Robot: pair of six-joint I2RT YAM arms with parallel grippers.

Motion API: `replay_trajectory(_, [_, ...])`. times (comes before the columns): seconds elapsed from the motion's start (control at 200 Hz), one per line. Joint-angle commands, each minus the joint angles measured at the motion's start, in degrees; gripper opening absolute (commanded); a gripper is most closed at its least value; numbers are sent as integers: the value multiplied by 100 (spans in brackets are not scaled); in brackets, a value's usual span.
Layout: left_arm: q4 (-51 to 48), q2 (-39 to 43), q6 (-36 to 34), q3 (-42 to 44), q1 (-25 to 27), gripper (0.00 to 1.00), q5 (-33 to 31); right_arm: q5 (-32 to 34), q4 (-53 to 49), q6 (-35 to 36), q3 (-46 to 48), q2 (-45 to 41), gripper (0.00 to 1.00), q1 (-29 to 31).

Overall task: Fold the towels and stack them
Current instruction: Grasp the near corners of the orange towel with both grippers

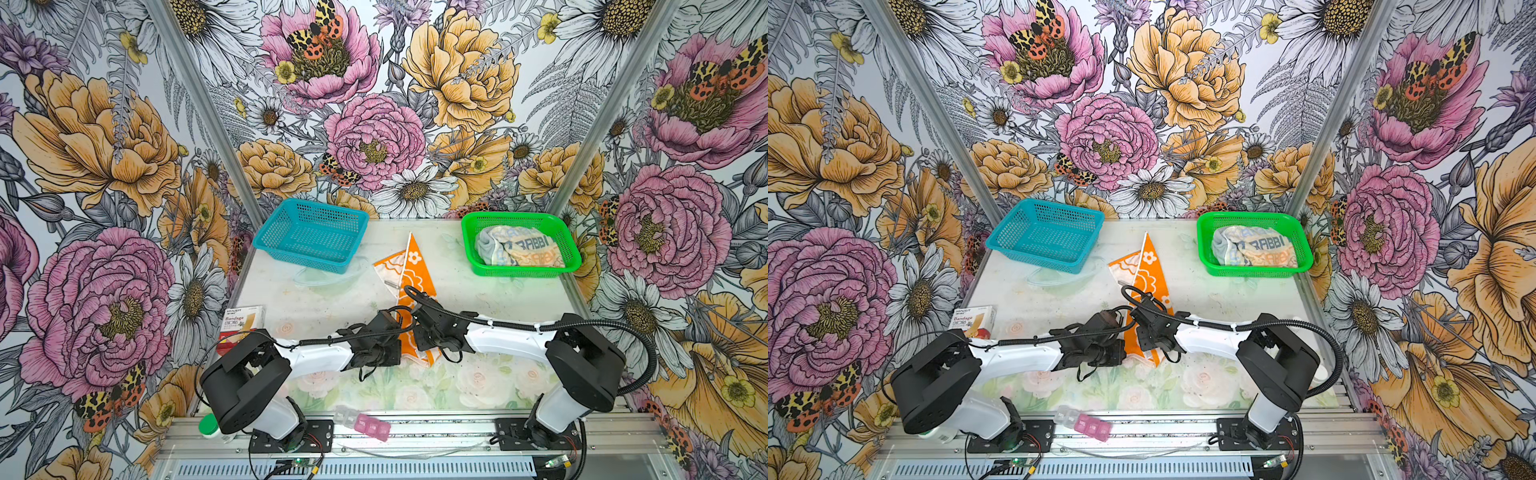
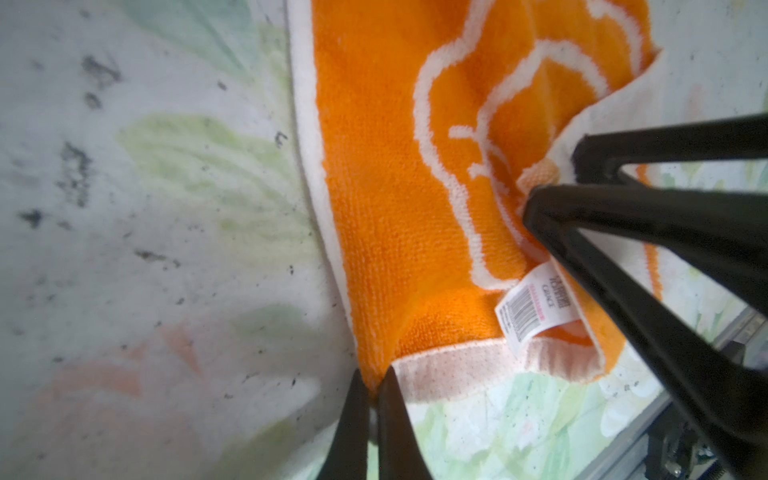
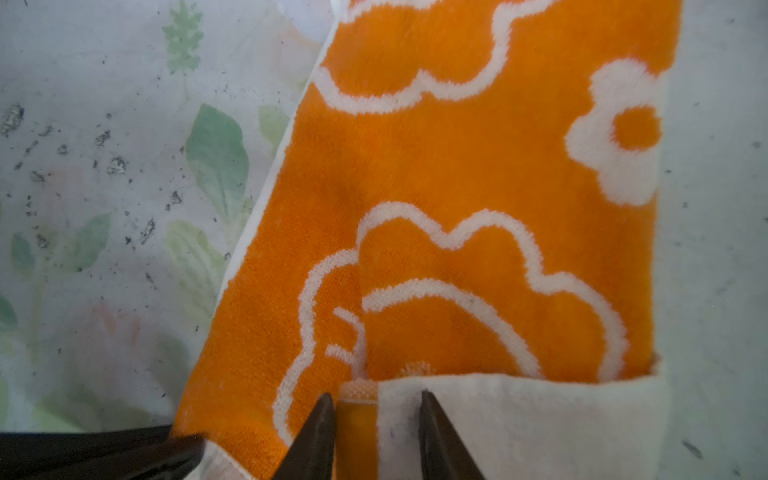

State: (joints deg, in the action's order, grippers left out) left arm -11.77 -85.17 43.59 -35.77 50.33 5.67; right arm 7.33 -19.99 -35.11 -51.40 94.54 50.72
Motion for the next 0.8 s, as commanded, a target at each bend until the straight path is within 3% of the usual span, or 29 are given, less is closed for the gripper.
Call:
replay_trajectory(0.0, [-155,-52,26,167,-47,0,96,75,-51,-53,-169,78,37,78])
replay_trajectory(0.25, [-117,-120,17,157,-49,0,135,258,-163,-192,-231,208,35,112])
replay_trajectory(0.535, [-89,-148,13,167,-49,0,157,449,-321,-208,-261,93,15,112])
replay_trajectory(0.796, [-89,-74,26,180,-49,0,146,529,-451,-195,-249,-135,6,98])
